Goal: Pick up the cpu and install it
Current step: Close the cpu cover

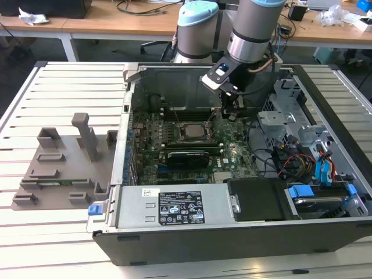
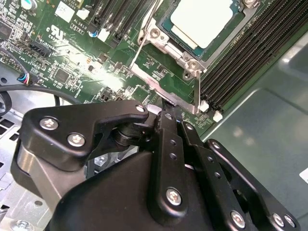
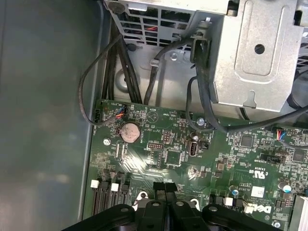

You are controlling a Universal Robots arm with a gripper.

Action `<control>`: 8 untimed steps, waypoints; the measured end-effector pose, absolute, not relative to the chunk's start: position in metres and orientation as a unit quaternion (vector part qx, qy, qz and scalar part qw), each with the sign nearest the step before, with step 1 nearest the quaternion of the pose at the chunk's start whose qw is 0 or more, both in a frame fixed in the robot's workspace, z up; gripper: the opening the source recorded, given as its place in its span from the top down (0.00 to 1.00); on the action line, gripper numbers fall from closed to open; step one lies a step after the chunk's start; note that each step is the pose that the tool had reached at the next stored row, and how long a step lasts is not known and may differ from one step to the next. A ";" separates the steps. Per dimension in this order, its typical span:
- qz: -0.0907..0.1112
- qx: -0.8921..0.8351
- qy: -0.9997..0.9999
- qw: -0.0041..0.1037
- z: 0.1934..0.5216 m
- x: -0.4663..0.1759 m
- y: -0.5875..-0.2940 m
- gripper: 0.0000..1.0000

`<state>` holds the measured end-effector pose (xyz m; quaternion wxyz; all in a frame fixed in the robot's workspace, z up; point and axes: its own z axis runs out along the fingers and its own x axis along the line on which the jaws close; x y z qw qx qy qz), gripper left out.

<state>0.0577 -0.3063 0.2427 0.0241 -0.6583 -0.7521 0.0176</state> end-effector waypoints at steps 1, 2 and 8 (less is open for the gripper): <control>0.018 -0.658 -0.752 0.024 0.243 0.057 -0.306 0.89; 0.018 -0.658 -0.752 0.024 0.243 0.057 -0.306 0.89; 0.018 -0.658 -0.752 0.024 0.242 0.055 -0.306 0.89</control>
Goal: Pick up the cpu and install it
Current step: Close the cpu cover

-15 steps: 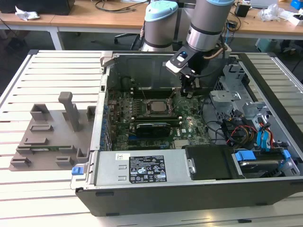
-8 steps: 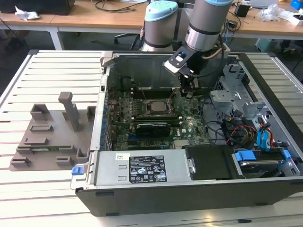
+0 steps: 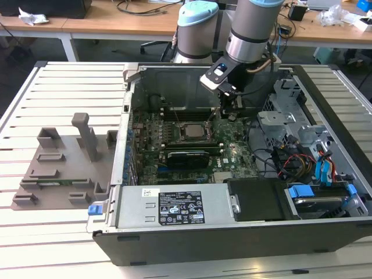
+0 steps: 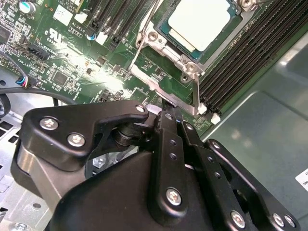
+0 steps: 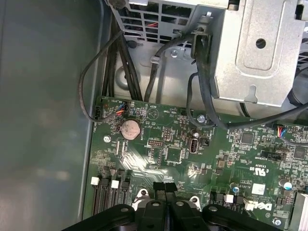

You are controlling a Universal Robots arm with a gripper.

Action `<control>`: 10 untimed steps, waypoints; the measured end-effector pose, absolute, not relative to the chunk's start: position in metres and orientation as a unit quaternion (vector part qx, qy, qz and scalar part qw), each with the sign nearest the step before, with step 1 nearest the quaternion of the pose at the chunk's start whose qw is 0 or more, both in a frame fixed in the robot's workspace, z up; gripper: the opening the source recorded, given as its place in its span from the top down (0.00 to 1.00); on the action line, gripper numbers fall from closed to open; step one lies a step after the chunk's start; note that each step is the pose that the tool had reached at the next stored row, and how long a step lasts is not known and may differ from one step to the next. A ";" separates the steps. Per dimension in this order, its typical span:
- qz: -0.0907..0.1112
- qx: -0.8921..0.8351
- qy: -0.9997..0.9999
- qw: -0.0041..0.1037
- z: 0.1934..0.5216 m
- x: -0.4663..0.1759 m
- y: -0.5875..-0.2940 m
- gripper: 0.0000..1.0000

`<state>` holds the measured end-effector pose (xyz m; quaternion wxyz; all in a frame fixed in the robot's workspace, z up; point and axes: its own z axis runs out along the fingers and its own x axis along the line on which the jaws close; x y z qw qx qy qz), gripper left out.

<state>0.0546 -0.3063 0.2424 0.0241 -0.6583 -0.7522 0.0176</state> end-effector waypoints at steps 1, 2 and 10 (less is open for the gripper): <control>0.018 -0.658 -0.752 0.024 0.242 0.054 -0.306 0.89; 0.018 -0.658 -0.752 0.024 0.242 0.054 -0.306 0.89; 0.018 -0.658 -0.752 0.024 0.242 0.051 -0.306 0.89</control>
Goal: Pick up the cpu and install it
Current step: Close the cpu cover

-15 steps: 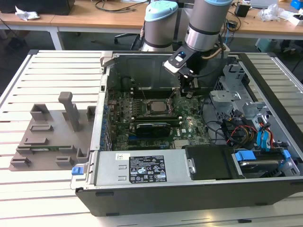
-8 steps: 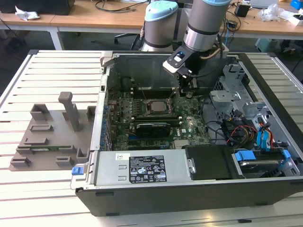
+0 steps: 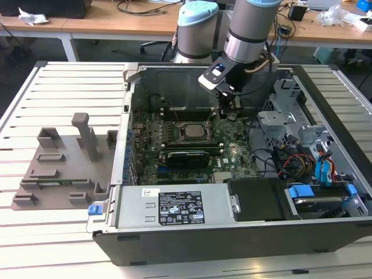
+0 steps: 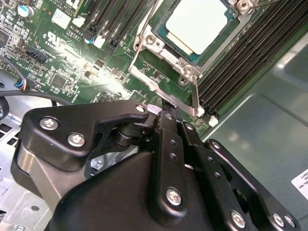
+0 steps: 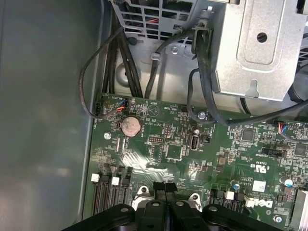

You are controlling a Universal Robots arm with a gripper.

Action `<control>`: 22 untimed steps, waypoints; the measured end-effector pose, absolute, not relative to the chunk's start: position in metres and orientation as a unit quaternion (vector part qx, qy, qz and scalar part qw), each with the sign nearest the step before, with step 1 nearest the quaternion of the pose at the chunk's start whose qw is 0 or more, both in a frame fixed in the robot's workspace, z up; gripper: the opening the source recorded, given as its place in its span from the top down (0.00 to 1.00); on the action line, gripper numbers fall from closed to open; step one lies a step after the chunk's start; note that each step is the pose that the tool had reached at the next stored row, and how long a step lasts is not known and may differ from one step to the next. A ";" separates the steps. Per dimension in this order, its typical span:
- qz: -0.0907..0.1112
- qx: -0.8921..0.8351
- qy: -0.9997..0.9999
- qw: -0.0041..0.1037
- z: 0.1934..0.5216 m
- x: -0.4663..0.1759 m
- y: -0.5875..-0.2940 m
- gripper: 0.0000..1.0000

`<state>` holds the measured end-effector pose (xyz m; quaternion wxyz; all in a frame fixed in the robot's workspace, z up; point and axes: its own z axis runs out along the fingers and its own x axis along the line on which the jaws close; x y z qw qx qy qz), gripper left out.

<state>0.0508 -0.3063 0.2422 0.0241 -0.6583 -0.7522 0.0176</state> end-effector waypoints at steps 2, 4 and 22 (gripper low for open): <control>0.018 -0.658 -0.752 0.024 0.242 0.049 -0.306 0.89; 0.018 -0.658 -0.752 0.024 0.242 0.048 -0.306 0.89; 0.018 -0.658 -0.752 0.024 0.242 0.035 -0.306 0.89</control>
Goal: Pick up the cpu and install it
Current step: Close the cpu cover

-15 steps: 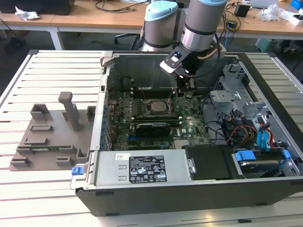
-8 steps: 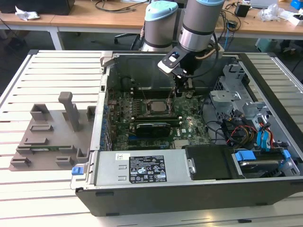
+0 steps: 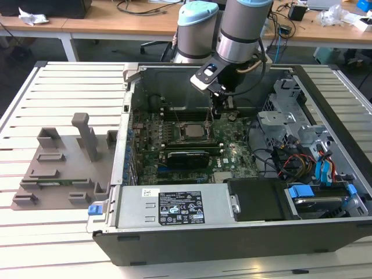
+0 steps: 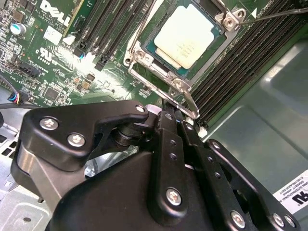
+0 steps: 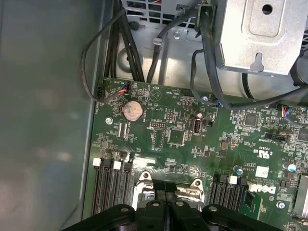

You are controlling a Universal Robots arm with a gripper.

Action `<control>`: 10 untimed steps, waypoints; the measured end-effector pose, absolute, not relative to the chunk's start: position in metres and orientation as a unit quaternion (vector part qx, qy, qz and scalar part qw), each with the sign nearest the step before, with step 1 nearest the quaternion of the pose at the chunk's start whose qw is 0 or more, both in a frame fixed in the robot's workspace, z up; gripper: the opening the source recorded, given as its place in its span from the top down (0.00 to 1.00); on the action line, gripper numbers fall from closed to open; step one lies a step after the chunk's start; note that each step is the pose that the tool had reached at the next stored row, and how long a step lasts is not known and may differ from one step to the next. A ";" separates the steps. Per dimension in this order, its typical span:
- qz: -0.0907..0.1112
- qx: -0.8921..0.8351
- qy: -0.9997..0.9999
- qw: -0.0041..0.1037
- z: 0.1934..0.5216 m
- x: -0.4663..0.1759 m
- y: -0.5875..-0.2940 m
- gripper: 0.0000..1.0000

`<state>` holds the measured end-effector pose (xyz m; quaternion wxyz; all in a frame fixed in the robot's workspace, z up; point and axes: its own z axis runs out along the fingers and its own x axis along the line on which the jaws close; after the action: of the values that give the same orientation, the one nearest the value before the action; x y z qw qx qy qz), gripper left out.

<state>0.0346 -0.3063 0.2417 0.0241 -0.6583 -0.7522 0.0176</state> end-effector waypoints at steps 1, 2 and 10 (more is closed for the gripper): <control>0.018 -0.658 -0.752 0.024 0.242 0.034 -0.306 0.89; 0.018 -0.658 -0.752 0.024 0.242 0.034 -0.306 0.89; 0.018 -0.658 -0.752 0.024 0.237 0.030 -0.306 0.89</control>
<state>0.0300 -0.3062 0.2372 0.0241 -0.6583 -0.7522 0.0176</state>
